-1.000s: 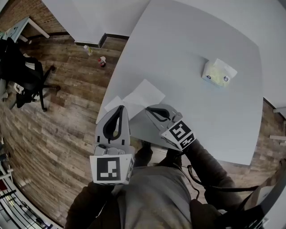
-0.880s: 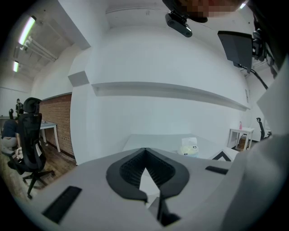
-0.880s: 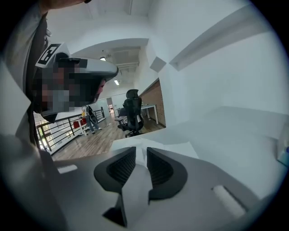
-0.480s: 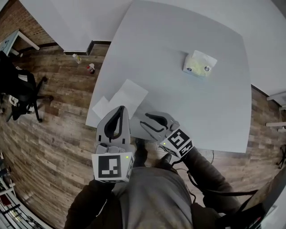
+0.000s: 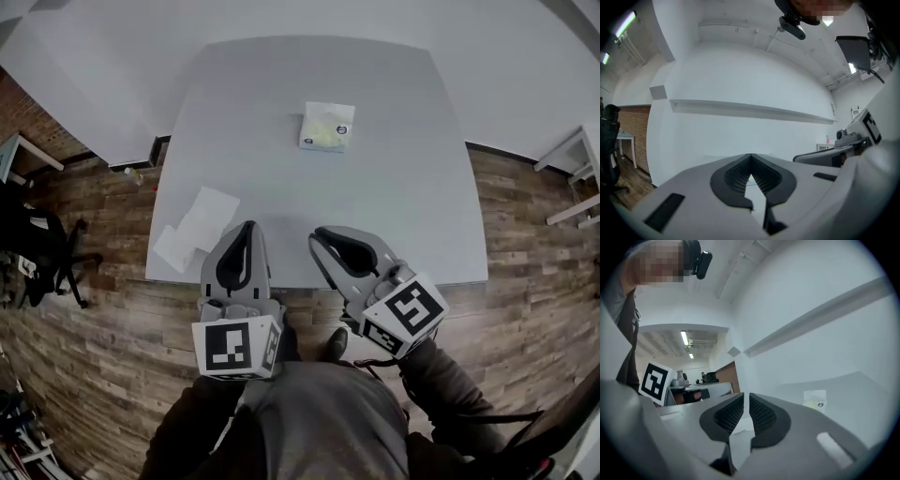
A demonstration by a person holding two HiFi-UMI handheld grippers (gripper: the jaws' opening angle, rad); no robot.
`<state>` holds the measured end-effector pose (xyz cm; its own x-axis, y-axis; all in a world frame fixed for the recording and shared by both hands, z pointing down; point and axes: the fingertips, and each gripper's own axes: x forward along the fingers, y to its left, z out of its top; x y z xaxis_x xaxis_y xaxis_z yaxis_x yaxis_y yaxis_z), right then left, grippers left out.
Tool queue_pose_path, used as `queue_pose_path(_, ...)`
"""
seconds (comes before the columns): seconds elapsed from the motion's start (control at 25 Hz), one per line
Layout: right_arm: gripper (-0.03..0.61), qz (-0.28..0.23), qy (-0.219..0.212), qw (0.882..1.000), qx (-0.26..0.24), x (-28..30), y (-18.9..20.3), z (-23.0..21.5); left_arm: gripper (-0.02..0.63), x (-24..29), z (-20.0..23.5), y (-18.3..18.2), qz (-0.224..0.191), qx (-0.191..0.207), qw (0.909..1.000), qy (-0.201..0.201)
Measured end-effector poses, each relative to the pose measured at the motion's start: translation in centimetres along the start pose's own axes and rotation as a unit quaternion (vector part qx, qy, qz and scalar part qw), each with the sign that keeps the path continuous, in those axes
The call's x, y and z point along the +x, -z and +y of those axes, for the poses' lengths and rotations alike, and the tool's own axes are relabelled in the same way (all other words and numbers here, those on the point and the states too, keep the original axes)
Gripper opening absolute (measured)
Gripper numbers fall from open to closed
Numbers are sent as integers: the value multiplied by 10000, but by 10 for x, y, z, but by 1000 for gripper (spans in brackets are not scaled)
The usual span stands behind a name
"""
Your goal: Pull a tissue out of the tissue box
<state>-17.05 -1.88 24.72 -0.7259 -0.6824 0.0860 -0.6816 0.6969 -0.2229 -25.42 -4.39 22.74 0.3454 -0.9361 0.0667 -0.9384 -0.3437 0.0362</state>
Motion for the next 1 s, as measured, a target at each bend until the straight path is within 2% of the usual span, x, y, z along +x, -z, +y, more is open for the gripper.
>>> queue_pose_path(0.2,2,-327,682,9971,-14,-66,-39,-9,-2,-10,-68,-18,-141,41,9997,184)
queue_pose_path(0.32,2,-511,896,9947,-46,-98,-49,-11,-2,-18,-100,-25,-171,115,9992,338)
queue_pose_path(0.48,2,-682,1171,9908,-5,-129,-57,-11,-2,-28,-136,-31,-130,216,9970,736)
queue_pose_path(0.8,0,-924,1381,9860,-132,-137,-74,-8,-2,-31,-157,-49,-280,407,9920,1164)
queue_pose_path(1.0,0,-965,1407,9852,-167,-130,-78,-3,-2,-32,-156,-48,-241,442,9905,1278)
